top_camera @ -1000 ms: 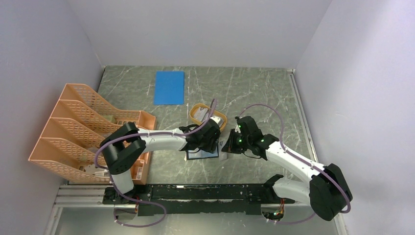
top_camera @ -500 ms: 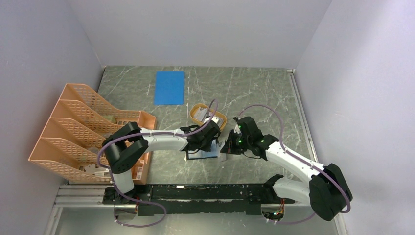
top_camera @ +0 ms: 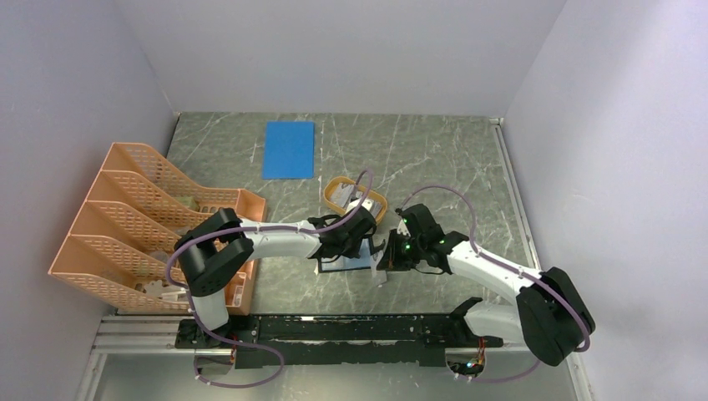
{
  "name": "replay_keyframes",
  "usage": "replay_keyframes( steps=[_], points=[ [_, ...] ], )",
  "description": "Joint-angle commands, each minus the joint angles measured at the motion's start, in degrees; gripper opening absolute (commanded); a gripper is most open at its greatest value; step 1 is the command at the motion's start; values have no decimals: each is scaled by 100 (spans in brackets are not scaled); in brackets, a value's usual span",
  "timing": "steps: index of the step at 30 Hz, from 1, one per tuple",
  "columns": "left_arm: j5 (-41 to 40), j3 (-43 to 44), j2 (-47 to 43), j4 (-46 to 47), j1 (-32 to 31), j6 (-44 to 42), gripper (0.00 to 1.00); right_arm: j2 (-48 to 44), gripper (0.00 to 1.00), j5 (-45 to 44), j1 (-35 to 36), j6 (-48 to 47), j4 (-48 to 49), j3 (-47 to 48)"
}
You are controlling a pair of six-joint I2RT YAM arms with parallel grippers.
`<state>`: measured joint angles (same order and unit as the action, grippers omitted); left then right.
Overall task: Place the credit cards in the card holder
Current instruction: Turn over the card slot at the center of the board.
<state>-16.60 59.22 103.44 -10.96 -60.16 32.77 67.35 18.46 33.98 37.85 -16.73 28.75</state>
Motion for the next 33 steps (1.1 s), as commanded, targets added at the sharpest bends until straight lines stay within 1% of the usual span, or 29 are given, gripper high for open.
replay_keyframes(
  steps=[1,17,24,33],
  points=[
    [-79,-244,309,-380,-13,62,5,56,0,181,38,-52,327,-63],
    [-14,-262,153,-377,-13,106,5,525,0,329,35,-29,688,-124],
    [-51,-309,153,-390,-9,114,5,4,0,-354,28,23,349,-54],
    [-54,-324,148,-383,-14,121,5,191,0,-78,30,-29,472,-159]
  ],
)
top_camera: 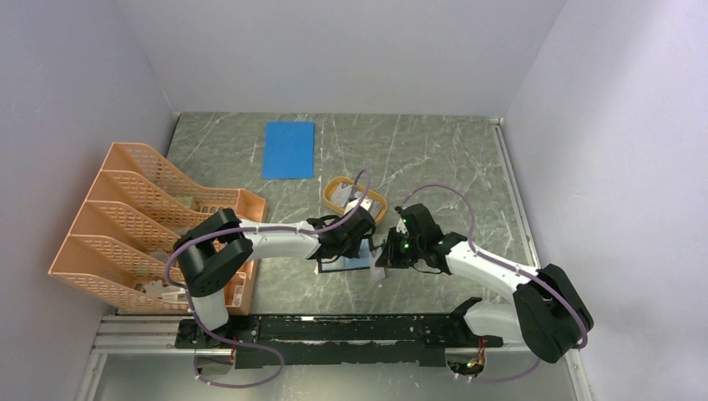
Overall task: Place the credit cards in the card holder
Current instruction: Turn over the card slot at the center of the board.
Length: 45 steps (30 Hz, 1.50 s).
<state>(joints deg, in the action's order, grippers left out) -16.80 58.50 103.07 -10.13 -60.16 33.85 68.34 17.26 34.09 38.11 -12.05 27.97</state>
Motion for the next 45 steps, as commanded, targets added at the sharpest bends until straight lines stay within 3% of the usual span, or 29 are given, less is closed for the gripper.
replay_keyframes(
  steps=[1,13,21,29,45],
  points=[
    [-34,-245,191,-467,-14,9,5,114,0,53,16,-65,5,-88],
    [30,-249,150,-437,-13,34,5,474,0,442,27,-99,305,-164],
    [97,-107,-116,-621,-14,109,6,208,0,563,27,40,673,-177],
    [58,17,-709,-912,-8,155,21,318,0,729,20,108,871,-96],
    [-155,-343,-1599,-1084,2,425,39,945,0,1113,202,229,1448,342]
  ],
)
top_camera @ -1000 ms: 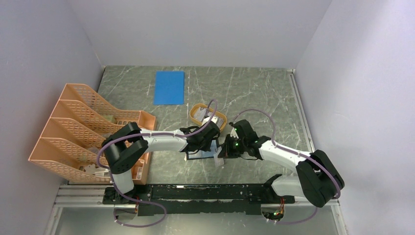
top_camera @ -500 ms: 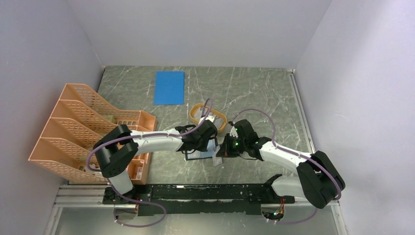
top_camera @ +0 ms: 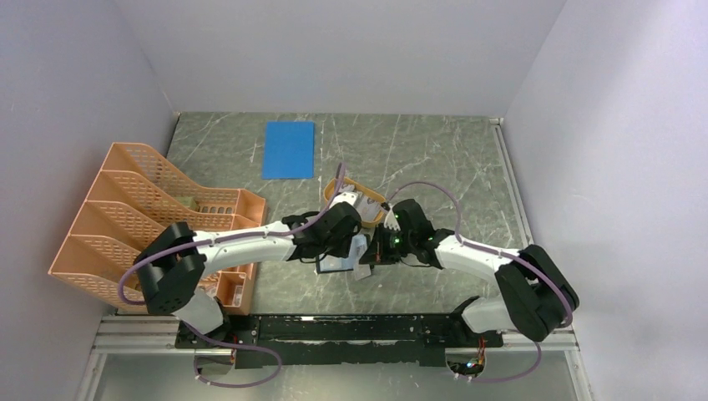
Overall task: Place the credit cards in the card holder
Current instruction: Turn over the card slot at the center of the board.
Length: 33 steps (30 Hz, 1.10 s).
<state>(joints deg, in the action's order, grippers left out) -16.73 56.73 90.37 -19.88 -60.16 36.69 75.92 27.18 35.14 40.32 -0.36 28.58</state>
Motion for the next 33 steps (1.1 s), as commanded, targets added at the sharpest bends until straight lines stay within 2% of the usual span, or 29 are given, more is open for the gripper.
replay_keyframes(
  steps=[1,16,23,28,33],
  points=[
    [-164,-215,-406,-93,3,172,40,264,0,117,132,-3,288,321],
    [-318,-495,-666,-120,110,304,41,880,0,-81,623,120,517,639],
    [-798,-474,-720,-513,122,421,33,802,0,-224,665,62,347,654],
    [-555,-689,-993,-65,145,298,22,443,0,-664,593,105,166,591],
    [-279,-853,-870,-66,428,502,11,492,0,-360,270,-92,191,657]
  ],
)
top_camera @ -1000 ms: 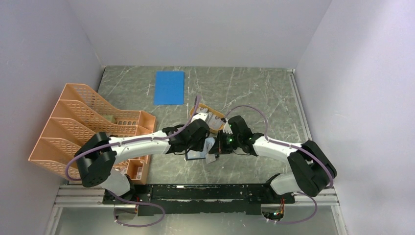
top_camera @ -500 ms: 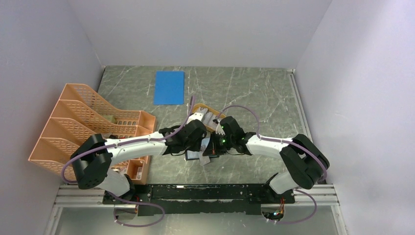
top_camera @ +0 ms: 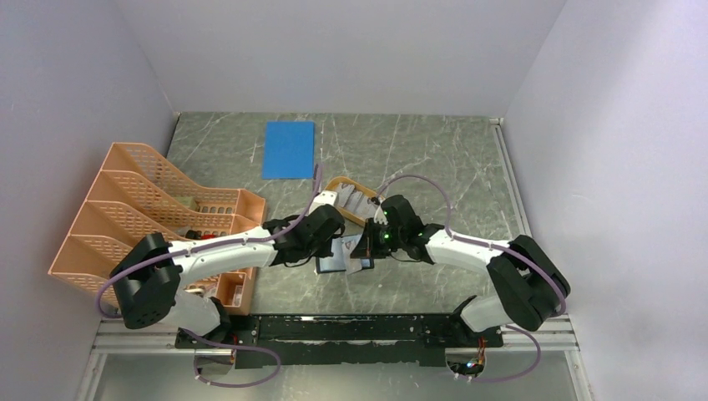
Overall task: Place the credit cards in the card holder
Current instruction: Turn over the card slot at the center of the board, then insert the credit card into the card holder.
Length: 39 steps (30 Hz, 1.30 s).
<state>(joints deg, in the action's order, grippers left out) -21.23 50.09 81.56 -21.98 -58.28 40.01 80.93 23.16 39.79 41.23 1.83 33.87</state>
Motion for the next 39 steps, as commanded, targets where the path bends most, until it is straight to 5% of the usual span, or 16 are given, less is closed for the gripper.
replay_keyframes(
  steps=[1,9,39],
  points=[
    [213,-285,-35,171,344,218,10,49,0,87,-204,-256,-43,188],
    [550,-895,-232,348,914,341,7,545,0,332,-294,-370,64,432],
    [817,-1115,121,668,960,306,5,994,0,679,-439,213,598,173]
  ],
)
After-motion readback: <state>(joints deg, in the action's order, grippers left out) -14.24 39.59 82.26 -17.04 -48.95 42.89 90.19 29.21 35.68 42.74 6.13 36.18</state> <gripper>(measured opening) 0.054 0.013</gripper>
